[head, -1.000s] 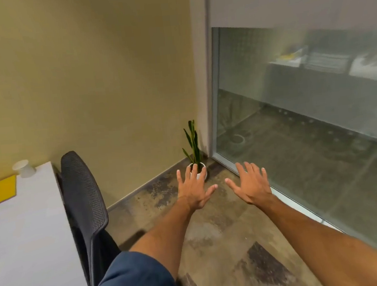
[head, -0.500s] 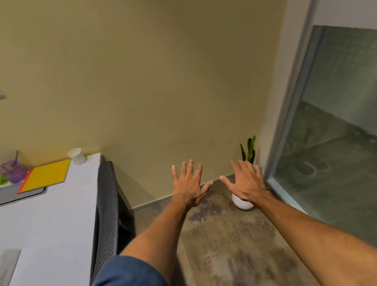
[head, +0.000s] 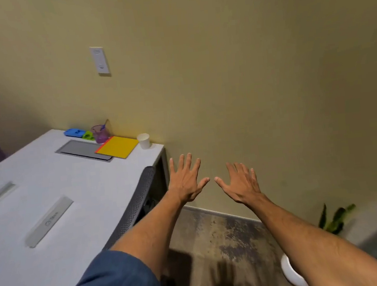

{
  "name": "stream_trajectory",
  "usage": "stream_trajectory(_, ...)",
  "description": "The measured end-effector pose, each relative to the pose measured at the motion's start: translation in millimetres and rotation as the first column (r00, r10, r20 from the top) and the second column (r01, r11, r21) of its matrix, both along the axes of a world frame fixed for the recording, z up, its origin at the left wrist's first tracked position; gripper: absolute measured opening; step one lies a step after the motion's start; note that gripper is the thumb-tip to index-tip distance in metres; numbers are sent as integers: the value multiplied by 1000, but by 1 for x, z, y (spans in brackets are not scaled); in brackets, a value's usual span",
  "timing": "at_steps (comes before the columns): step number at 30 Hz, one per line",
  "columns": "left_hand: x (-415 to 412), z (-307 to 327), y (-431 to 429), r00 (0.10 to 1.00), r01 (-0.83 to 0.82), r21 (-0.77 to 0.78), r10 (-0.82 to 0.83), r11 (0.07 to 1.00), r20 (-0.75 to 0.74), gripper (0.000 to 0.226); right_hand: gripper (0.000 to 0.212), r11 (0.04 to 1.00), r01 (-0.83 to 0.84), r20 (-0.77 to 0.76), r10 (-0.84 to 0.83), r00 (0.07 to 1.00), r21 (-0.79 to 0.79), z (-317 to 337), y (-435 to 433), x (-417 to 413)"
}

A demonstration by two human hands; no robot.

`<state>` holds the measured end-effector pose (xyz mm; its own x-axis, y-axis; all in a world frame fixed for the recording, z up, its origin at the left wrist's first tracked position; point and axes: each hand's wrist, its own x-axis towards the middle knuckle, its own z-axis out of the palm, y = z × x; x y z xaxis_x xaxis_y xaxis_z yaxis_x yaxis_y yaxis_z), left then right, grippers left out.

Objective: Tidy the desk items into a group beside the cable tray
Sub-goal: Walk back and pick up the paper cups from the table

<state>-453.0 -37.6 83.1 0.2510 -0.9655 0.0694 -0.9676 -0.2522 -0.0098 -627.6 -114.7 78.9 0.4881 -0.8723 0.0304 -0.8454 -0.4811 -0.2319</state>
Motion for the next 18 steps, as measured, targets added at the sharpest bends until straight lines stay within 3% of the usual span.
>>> stream_trajectory(7, 84, 23, -15, 973, -229, -148, 227, 962, -29, 74, 73, 980, -198, 36, 198, 980, -8, 12, -46, 97)
stream_trajectory(18, 227, 3, -52, 898, -432, -89, 418, 898, -137, 74, 73, 957, -290, 48, 290, 956, 2, 2, -115, 253)
